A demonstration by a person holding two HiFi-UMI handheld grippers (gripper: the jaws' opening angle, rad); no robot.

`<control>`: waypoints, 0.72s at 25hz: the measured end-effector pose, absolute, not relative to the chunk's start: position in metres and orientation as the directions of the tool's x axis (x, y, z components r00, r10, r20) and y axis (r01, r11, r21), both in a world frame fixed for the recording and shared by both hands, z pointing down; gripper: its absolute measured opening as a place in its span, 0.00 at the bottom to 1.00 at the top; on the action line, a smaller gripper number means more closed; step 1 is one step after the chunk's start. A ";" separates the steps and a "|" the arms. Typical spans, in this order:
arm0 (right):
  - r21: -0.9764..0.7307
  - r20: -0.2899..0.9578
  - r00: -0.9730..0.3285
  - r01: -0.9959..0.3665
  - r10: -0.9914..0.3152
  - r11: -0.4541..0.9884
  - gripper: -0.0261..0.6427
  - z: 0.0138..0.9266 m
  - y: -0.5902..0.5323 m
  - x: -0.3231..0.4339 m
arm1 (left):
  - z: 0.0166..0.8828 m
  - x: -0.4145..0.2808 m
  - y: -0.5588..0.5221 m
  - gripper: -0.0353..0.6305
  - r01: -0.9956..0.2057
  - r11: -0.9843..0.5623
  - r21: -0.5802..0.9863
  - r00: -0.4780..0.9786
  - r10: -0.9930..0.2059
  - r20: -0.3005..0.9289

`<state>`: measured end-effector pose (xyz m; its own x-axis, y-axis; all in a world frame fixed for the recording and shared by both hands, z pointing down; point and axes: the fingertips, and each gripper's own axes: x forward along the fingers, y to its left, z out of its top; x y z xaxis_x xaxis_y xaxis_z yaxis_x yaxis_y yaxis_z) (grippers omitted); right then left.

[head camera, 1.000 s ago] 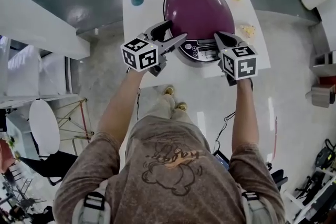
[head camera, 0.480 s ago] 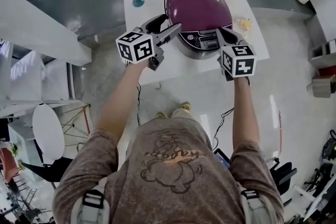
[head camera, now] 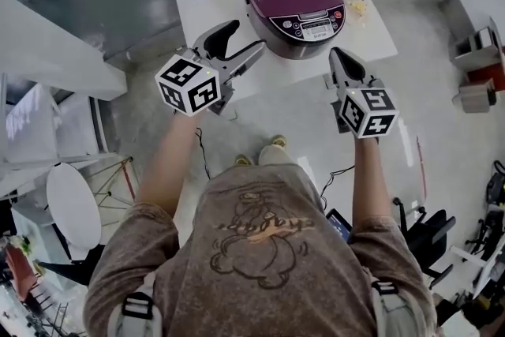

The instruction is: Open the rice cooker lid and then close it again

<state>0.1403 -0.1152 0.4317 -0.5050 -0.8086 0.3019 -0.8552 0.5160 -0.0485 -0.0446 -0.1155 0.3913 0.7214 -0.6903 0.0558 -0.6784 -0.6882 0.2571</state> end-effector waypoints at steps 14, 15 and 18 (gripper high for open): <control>-0.168 0.148 -0.500 -0.863 -0.853 0.476 0.05 0.444 -0.028 0.130 | 0.424 -0.062 -0.034 0.37 -0.720 -0.661 0.214 0.687 -0.723 0.078; -0.163 0.145 -0.497 -0.865 -0.855 0.475 0.05 0.446 -0.025 0.129 | 0.428 -0.064 -0.032 0.35 -0.726 -0.653 0.215 0.680 -0.728 0.085; -0.156 0.146 -0.487 -0.871 -0.861 0.466 0.05 0.452 -0.016 0.128 | 0.438 -0.070 -0.024 0.28 -0.746 -0.629 0.221 0.658 -0.747 0.095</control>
<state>0.1276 -0.0164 0.4525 -0.4871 -0.8610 0.1462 -0.8709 0.4662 -0.1559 -0.0700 -0.0241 0.4385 0.6580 -0.7470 0.0952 -0.7456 -0.6285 0.2215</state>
